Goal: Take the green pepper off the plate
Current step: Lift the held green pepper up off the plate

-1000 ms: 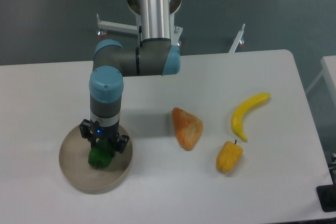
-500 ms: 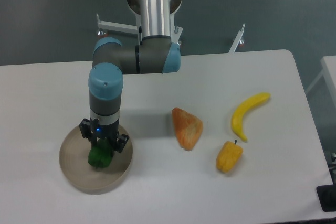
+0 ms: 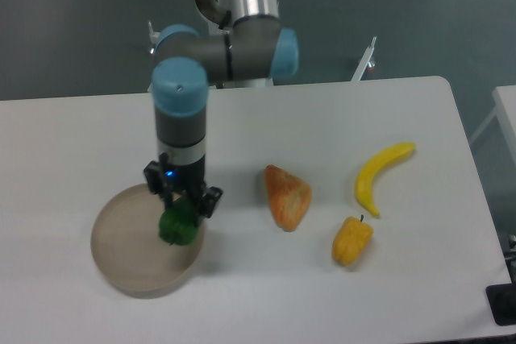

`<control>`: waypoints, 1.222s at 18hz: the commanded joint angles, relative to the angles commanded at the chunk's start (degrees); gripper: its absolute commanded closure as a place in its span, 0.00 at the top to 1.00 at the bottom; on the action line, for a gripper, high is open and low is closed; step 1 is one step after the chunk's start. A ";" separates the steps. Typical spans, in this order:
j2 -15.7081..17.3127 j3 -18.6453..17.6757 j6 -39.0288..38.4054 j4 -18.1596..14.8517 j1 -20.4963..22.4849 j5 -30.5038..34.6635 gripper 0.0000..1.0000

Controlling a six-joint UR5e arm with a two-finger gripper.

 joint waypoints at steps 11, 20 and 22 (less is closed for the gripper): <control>2.46 -0.79 10.11 -0.26 6.77 0.00 0.40; 3.26 -1.23 12.22 -0.26 7.83 0.44 0.40; 3.26 -1.06 12.14 -0.26 7.74 0.70 0.40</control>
